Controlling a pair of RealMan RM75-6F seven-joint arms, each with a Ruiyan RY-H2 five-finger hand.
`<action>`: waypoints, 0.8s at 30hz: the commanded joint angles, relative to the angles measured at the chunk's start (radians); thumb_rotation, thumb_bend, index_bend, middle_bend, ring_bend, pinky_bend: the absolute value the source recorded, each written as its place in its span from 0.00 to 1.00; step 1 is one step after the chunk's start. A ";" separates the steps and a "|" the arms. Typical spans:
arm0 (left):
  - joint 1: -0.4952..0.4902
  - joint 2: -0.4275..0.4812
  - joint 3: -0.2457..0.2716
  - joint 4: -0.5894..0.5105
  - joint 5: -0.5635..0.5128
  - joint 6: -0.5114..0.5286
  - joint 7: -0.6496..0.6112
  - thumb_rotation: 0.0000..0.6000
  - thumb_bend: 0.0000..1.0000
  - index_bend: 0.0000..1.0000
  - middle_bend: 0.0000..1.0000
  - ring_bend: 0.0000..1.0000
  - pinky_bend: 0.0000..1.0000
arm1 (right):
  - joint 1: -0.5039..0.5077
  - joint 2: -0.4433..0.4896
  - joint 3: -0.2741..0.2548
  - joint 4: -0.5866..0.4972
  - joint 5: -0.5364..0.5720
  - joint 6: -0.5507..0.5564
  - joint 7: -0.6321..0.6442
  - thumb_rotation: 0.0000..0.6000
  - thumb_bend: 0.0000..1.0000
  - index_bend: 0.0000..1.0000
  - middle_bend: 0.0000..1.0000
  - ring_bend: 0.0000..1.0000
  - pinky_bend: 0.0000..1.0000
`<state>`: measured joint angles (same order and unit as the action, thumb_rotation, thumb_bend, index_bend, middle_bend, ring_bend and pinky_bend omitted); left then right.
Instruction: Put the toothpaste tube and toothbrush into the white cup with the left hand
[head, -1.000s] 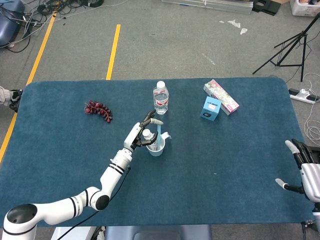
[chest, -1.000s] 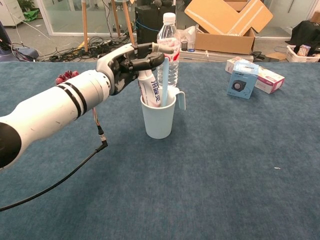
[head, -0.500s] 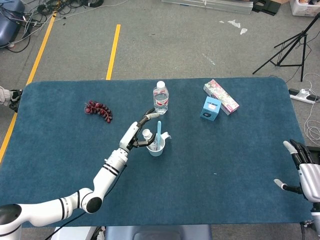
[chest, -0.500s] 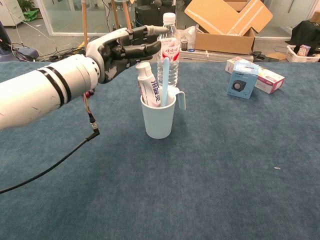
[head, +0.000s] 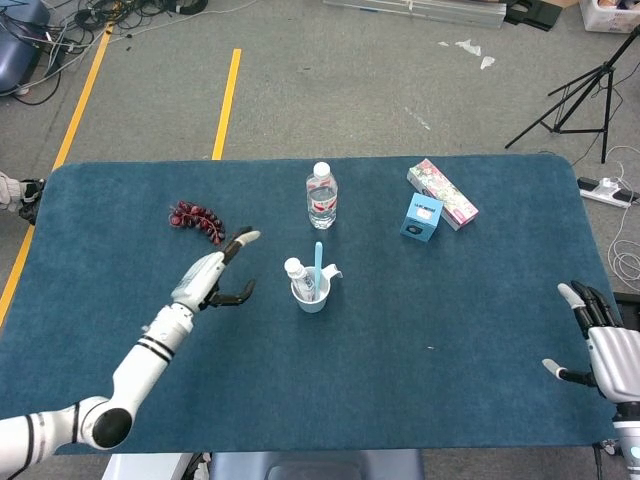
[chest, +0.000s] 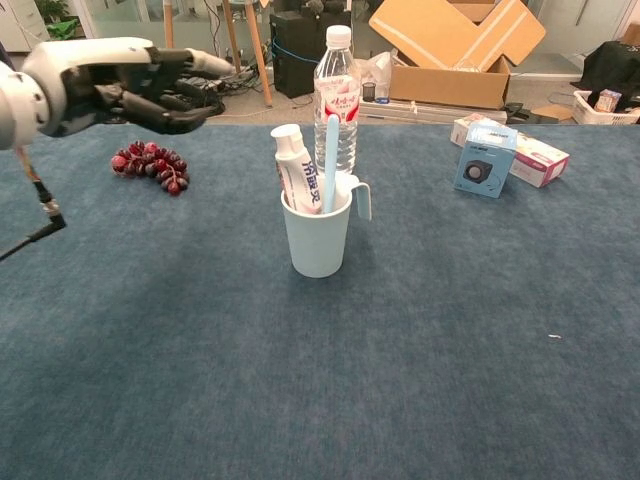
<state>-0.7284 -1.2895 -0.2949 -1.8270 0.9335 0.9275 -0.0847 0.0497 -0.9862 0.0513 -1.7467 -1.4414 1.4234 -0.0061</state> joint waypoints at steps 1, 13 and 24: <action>0.063 0.129 0.098 -0.108 -0.042 0.097 0.162 1.00 0.46 0.02 0.00 0.00 0.00 | 0.003 -0.005 0.000 0.000 0.006 -0.005 -0.011 1.00 0.00 0.09 0.07 0.00 0.42; 0.248 0.211 0.297 -0.137 0.220 0.381 0.415 1.00 0.46 0.11 0.00 0.00 0.00 | 0.012 -0.021 -0.003 -0.001 0.021 -0.024 -0.052 1.00 0.00 0.09 0.07 0.00 0.42; 0.400 0.184 0.368 -0.062 0.427 0.559 0.447 1.00 0.46 0.21 0.00 0.00 0.00 | 0.019 -0.026 -0.003 -0.003 0.031 -0.039 -0.071 1.00 0.00 0.09 0.07 0.00 0.42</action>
<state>-0.3507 -1.0977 0.0611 -1.9027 1.3430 1.4628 0.3548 0.0685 -1.0114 0.0476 -1.7501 -1.4105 1.3850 -0.0758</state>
